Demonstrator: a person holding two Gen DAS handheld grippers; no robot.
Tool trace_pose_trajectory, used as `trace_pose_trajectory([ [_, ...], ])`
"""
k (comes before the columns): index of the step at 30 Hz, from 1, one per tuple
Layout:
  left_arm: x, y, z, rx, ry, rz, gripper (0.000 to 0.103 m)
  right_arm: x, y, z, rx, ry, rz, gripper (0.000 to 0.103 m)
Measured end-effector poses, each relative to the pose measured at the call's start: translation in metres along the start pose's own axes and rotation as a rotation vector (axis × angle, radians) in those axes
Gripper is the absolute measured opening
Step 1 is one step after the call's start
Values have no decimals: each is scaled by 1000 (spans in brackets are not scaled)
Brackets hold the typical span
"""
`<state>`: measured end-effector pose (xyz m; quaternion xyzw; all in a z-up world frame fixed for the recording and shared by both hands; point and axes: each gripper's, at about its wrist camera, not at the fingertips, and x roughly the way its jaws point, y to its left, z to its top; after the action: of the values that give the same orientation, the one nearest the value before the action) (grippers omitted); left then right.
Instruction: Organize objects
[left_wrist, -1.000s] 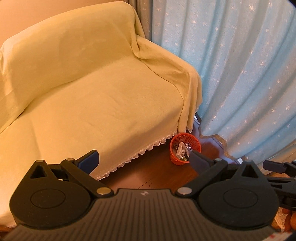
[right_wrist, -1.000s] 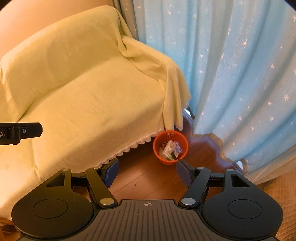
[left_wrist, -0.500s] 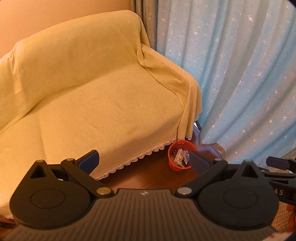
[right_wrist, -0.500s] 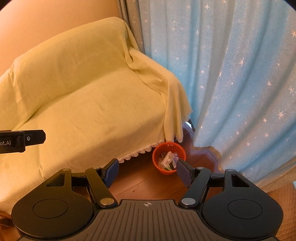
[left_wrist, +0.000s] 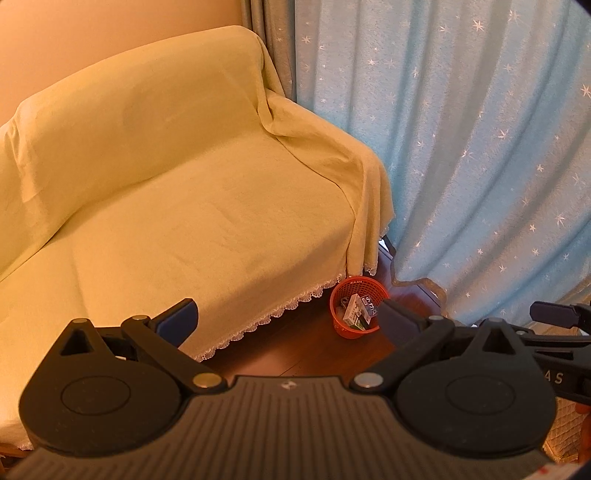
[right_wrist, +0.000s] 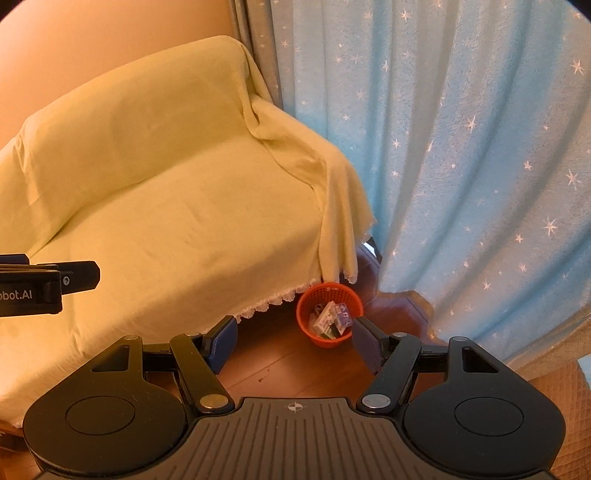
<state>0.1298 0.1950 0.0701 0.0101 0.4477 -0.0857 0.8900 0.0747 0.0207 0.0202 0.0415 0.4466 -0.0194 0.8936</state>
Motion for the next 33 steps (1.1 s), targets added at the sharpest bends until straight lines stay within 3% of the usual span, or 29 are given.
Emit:
trace_pose_trajectory([
  [33,-2,14,-16,-8,8,-5,102,2,14,-4,-7,9,-24,66],
])
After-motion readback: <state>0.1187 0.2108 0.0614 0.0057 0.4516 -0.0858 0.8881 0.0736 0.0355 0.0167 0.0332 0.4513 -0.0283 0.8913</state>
